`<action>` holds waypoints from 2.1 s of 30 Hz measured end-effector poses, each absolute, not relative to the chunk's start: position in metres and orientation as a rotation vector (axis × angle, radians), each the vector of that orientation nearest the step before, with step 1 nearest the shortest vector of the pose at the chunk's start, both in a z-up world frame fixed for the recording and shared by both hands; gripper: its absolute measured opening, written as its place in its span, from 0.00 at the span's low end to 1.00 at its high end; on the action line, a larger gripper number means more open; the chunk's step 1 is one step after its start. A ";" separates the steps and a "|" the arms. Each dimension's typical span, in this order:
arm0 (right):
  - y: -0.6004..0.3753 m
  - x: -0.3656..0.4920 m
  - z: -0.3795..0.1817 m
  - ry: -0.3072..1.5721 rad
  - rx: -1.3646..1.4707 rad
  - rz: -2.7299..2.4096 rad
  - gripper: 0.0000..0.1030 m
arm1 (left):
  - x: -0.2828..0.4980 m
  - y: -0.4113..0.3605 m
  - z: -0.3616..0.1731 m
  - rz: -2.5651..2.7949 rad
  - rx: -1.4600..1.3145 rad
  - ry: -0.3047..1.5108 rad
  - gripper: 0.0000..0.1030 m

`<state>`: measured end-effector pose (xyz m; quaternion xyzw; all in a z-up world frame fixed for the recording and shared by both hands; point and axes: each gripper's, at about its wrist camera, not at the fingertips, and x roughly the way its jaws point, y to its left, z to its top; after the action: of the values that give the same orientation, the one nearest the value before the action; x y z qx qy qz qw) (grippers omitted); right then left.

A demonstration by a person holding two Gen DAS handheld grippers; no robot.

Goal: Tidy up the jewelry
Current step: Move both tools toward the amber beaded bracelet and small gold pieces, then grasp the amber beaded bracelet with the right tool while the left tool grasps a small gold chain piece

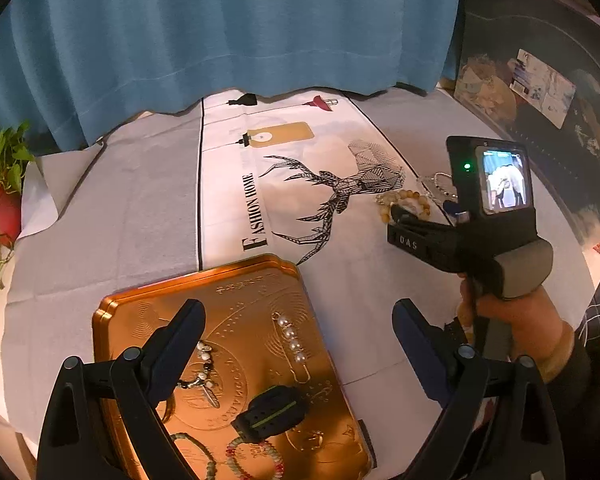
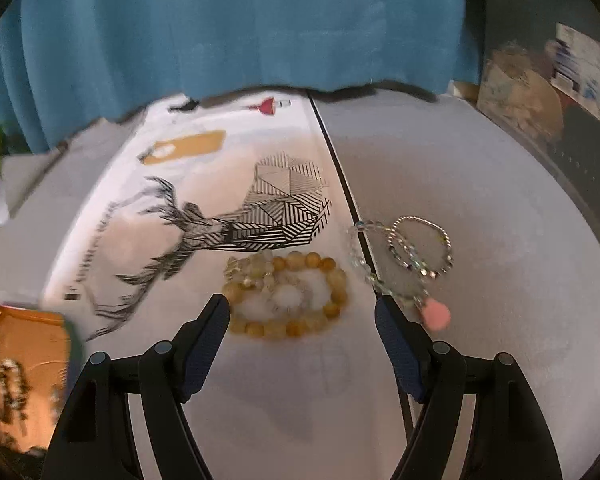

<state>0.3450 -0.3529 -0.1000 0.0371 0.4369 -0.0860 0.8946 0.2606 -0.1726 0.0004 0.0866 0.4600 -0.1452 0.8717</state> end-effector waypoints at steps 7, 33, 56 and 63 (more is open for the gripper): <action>-0.371 0.299 -0.108 0.951 0.106 -0.222 0.74 | 0.263 -0.184 -0.002 -0.323 0.173 0.973 0.90; -0.396 0.213 -0.108 0.879 0.076 -0.155 0.78 | 0.295 -0.291 -0.103 -0.582 0.346 1.167 0.75; -0.396 0.214 -0.109 0.881 0.078 -0.153 0.79 | 0.297 -0.298 -0.102 -0.608 0.491 1.148 0.72; -0.396 0.214 -0.109 0.881 0.075 -0.145 0.80 | 0.293 -0.287 -0.103 -0.535 0.607 1.120 0.67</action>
<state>0.2141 -0.3956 -0.1091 0.0365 0.4257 -0.0702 0.9014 0.2933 -0.2869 -0.1028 0.2797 0.5163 -0.2469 0.7709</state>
